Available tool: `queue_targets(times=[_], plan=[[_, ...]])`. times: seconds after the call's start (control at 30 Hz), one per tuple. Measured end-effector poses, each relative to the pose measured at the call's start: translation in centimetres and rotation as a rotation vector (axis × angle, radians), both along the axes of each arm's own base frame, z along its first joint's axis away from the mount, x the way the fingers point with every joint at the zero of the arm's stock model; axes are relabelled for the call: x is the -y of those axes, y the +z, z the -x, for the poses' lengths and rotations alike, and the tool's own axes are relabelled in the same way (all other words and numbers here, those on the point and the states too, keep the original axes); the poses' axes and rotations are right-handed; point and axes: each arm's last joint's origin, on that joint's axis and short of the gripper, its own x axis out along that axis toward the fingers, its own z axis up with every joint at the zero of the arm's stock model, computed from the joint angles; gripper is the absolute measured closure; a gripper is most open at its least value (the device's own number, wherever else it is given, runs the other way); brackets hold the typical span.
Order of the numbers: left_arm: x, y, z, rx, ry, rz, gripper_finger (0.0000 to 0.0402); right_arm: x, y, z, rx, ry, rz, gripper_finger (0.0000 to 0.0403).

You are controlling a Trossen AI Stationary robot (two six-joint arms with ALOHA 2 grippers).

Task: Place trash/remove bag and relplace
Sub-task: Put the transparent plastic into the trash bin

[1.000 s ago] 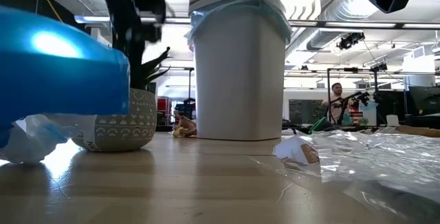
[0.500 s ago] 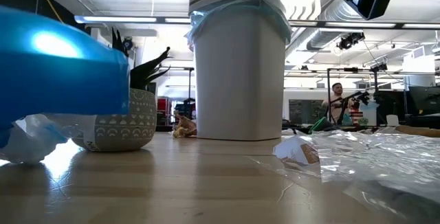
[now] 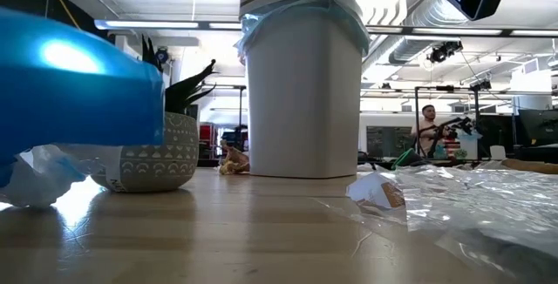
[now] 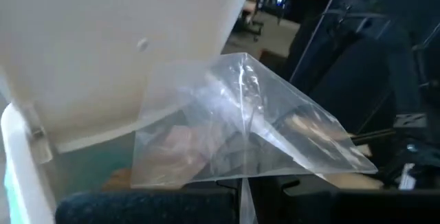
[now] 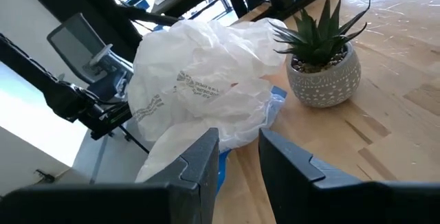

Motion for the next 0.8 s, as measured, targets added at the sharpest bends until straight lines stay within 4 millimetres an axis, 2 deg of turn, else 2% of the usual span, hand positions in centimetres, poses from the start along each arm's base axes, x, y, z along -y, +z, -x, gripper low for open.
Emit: queue_targets(times=[0.2,0.4,0.63,0.8], plan=[[-1.2,-0.2,-2.1,-0.189,0.021,0.000,0.0401,0.0,0.0,0.0,0.003,-0.002,0.020,0.0313],[-1.7,-2.0,-3.5,-0.345,-0.001,0.015,0.0392,0.0,0.0,0.0,0.004,-0.004,0.027,0.0313],[-2.0,-2.5,-3.5,-0.387,-0.001,0.032,0.0345,0.0,0.1,0.0,0.007,-0.011,0.026,0.0313],[-1.8,-1.8,-3.1,-0.360,-0.016,0.031,0.0298,0.1,0.1,0.0,0.009,-0.018,0.025,0.0313]])
